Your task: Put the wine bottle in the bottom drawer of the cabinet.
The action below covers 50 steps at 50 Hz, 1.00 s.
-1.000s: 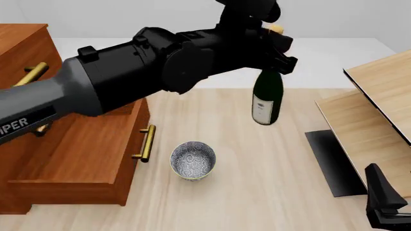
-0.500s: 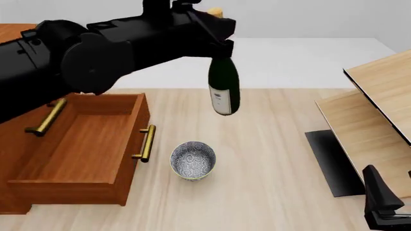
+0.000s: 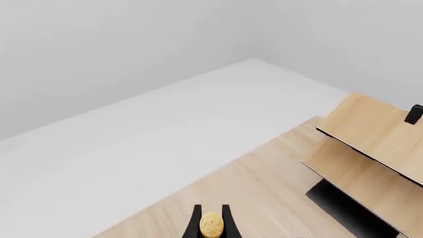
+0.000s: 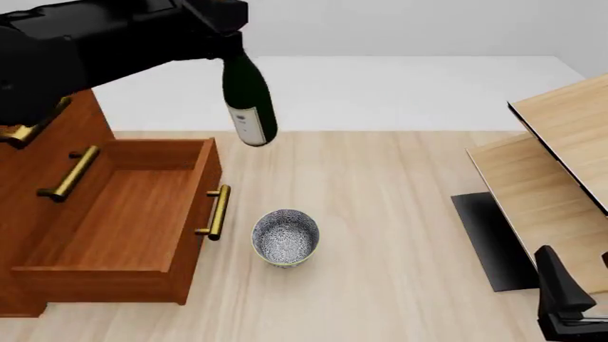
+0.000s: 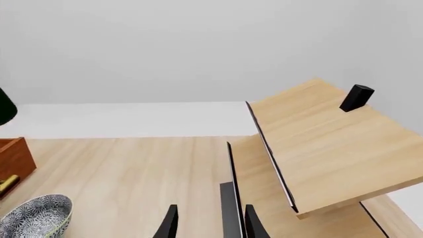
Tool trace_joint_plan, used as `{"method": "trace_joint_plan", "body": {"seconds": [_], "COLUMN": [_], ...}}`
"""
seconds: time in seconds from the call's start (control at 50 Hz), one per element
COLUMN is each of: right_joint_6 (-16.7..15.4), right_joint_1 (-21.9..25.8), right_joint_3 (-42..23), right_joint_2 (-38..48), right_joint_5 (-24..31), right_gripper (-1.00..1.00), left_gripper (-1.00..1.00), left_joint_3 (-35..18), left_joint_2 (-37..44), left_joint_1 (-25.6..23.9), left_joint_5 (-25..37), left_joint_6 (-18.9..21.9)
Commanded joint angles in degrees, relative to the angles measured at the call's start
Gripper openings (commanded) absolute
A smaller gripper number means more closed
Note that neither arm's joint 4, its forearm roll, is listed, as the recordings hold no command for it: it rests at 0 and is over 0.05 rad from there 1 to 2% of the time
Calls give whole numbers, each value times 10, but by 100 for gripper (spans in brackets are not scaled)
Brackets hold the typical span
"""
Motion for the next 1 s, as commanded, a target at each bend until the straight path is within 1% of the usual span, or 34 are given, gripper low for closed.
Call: {"method": "trace_joint_plan", "body": {"seconds": [0.02,0.08,0.12,0.14,0.16,0.18,0.2,0.24,0.26,0.28,0.3,0.36,0.38,0.4,0.42,0.44,0.46,0.48,0.5,0.52,0.56,0.58,0.64,0.66,0.68,0.7,0.78,0.82,0.84,0.86,0.9,0.94,0.96,1.0], "right_joint_6": [1,1,1,0,1,1,0,0,-1,-1,-1,-3,-2,-3,-3,-2,-2,-2,-3,-3,-3,-3,-4,-4,-3,-3,-4,-4,-4,-5,-6,-5,-5,-5], "right_joint_1": [3,4,4,6,5,5,6,7,8,8,9,11,11,11,12,12,12,12,13,14,15,15,17,17,17,18,19,19,19,19,20,19,19,19], "right_joint_3": [1,1,1,1,1,0,0,-1,-1,-1,-1,-1,-1,0,0,-1,-1,0,0,0,1,1,0,0,0,0,-1,0,-1,0,-1,-1,-1,0], "right_joint_2": [0,0,0,0,0,0,0,0,0,0,0,0,0,0,0,0,0,0,0,0,0,0,0,0,0,0,0,0,0,0,0,0,0,0], "right_joint_5": [0,1,1,1,1,1,1,2,3,4,5,6,6,6,6,6,6,6,6,5,5,6,8,8,7,7,8,8,8,8,8,8,8,8], "right_gripper": [100,100,100,100,100,100,100,100,100,100,100,100,100,100,100,100,100,100,100,100,100,100,100,100,100,100,100,100,100,100,100,100,100,100], "left_gripper": [-100,-100,-100,-100,-100,-100,-100,-100,-100,-100,-100,-100,-100,-100,-100,-100,-100,-100,-100,-100,-100,-100,-100,-100,-100,-100,-100,-100,-100,-100,-100,-100,-100,-100], "left_joint_3": [-4,-24,-29,-39,-37,-45,-58,-62,-72,-80,-87,-92,-91,-92,-113,-113,-103,-104,-109,-107,-115,-111,-112,-111,-104,-104,-77,-73,-64,-54,-54,-39,-36,-11], "left_joint_2": [-41,-46,-52,-47,-54,-57,-42,-52,-51,-49,-44,-51,-55,-61,-37,-41,-60,-53,-52,-57,-49,-57,-58,-58,-63,-58,-70,-66,-70,-78,-71,-79,-76,-88], "left_joint_1": [83,115,114,126,127,125,140,146,150,156,165,163,178,172,183,183,181,189,178,181,182,174,182,201,202,196,205,205,216,210,212,213,216,215], "left_joint_5": [36,65,76,99,95,104,132,131,141,151,168,183,185,184,226,225,207,223,235,234,259,254,261,260,252,264,250,254,247,234,243,231,235,222], "left_joint_6": [23,13,16,10,20,11,9,12,12,1,8,2,7,13,-23,-15,16,14,0,10,-12,5,4,8,21,-1,14,3,15,32,13,19,10,19]}}
